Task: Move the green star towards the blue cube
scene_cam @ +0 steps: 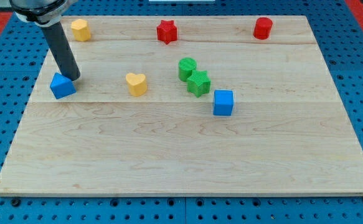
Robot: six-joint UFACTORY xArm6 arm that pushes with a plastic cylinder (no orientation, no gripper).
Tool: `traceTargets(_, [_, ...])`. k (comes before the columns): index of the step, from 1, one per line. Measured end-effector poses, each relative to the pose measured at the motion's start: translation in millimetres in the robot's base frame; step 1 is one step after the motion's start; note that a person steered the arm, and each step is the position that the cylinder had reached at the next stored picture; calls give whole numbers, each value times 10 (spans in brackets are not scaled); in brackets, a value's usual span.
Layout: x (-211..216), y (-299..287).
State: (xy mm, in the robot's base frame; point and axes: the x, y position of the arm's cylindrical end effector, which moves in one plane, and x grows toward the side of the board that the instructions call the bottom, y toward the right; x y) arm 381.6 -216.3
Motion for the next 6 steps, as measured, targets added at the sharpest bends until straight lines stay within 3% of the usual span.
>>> traceTargets(1, [-147, 420])
traceTargets(2, [-325, 1238])
traceTargets(3, [-182, 1881])
traceTargets(5, [496, 2320])
traceTargets(6, [560, 2597])
